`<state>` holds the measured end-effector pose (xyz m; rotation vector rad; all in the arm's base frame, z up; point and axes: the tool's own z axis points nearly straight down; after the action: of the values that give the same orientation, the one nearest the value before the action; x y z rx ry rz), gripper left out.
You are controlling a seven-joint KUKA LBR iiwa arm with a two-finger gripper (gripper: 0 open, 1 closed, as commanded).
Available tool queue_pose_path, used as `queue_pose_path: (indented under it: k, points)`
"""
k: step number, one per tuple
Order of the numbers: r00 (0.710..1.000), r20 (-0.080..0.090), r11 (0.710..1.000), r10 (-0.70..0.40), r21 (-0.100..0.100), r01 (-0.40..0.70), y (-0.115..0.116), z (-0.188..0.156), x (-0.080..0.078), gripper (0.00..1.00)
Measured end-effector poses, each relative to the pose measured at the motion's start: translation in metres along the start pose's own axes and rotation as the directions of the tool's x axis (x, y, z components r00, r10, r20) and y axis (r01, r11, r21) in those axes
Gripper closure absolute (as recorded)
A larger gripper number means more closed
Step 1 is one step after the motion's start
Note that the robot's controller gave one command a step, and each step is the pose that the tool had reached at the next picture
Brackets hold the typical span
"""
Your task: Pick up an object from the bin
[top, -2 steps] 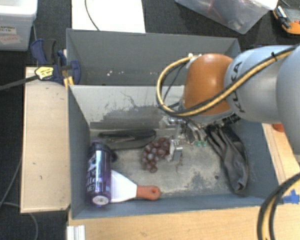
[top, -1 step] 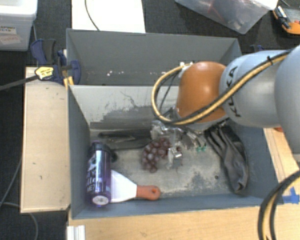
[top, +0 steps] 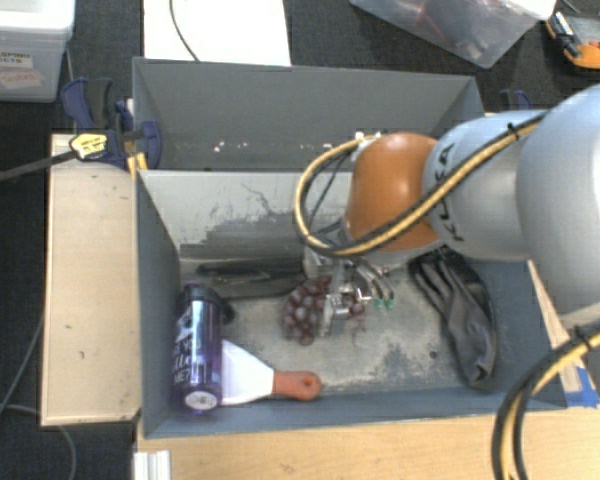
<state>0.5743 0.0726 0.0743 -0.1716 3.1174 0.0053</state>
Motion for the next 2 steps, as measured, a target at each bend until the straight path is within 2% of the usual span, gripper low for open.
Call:
queue_pose_path:
  k: [1,2]
  points:
    - [0.942,-0.012,0.942,-0.336,-0.006,0.336,-0.0001,0.002,0.0071,1.0]
    - [0.942,-0.012,0.942,-0.336,-0.006,0.336,-0.0001,0.002,0.0071,1.0]
